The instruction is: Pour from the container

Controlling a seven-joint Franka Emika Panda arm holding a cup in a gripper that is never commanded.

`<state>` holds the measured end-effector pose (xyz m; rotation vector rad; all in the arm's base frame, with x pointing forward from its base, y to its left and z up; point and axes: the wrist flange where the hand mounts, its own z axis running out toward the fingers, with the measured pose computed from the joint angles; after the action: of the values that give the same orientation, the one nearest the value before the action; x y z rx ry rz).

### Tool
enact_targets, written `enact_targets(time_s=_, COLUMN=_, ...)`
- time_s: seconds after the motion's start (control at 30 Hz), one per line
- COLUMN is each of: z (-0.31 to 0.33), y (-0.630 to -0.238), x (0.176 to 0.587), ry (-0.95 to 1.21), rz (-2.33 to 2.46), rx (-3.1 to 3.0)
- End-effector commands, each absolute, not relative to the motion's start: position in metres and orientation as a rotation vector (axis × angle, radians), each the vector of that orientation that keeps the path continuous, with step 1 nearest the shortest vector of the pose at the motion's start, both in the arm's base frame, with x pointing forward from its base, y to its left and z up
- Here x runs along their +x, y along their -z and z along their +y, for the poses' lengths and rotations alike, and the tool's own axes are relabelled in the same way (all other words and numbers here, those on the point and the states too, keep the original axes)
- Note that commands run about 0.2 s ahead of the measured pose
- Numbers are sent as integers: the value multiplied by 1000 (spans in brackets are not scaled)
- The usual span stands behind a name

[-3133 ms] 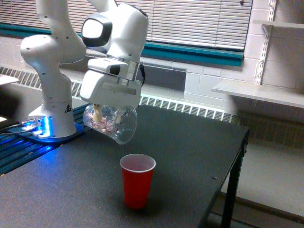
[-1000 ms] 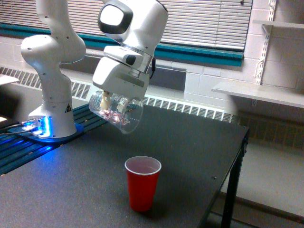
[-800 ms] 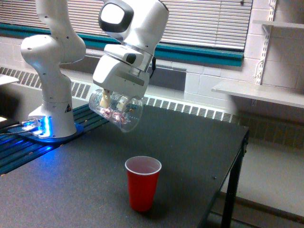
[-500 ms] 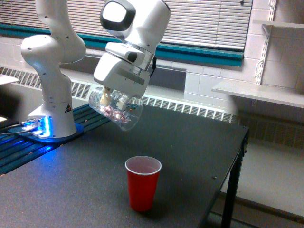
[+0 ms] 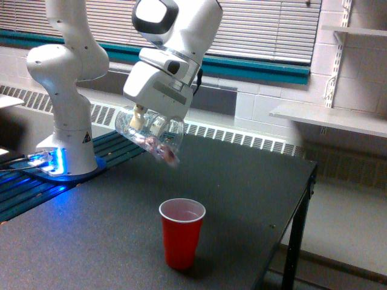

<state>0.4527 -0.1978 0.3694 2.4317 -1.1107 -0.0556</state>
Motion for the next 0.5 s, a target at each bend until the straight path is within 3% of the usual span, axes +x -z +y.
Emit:
enact_targets(time_s=0.03, z=-194, y=-368, x=455, ry=66, rz=-1080, rx=2429)
enact_targets(time_s=0.5, z=-190, y=-367, x=453, ry=62, rz=-1089, rx=2418)
